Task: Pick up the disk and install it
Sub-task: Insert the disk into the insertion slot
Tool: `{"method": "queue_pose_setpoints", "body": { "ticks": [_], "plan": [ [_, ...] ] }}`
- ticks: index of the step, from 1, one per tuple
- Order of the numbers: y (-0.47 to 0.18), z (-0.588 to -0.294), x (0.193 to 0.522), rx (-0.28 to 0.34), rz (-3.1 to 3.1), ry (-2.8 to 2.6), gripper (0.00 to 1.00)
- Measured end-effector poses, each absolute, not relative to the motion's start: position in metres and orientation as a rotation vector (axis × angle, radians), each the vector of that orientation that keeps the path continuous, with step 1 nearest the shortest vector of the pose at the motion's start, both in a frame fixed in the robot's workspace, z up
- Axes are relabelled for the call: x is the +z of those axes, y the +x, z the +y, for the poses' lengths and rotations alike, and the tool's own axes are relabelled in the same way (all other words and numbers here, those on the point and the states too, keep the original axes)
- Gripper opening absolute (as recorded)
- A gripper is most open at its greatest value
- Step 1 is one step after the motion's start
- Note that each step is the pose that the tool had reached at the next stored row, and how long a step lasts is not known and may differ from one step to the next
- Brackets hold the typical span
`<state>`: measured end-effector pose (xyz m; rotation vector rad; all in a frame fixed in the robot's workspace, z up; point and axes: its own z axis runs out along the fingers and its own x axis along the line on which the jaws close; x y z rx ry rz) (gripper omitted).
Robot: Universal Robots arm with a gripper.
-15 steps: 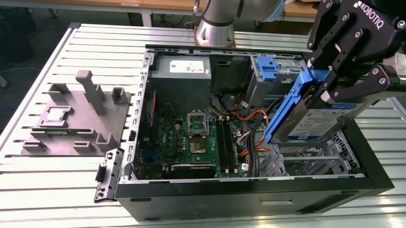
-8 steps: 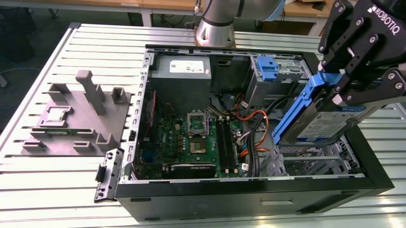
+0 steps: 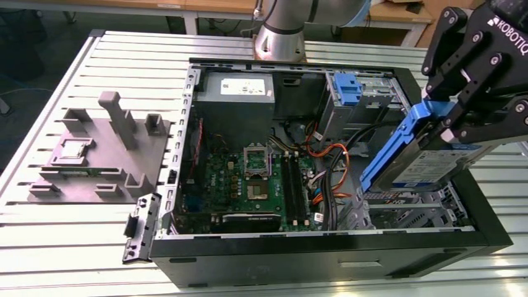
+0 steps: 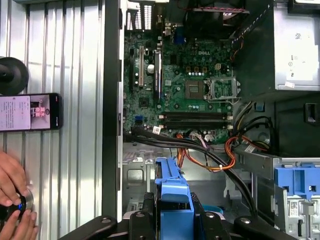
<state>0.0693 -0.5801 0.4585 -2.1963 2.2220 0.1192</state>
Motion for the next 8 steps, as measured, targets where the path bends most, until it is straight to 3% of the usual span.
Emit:
{"method": "queue_pose_setpoints", "body": {
  "ticks": [8],
  "plan": [
    [0.0775,-0.5831,0.4538,0.119,2.227,-2.191,0.36]
  ]
}}
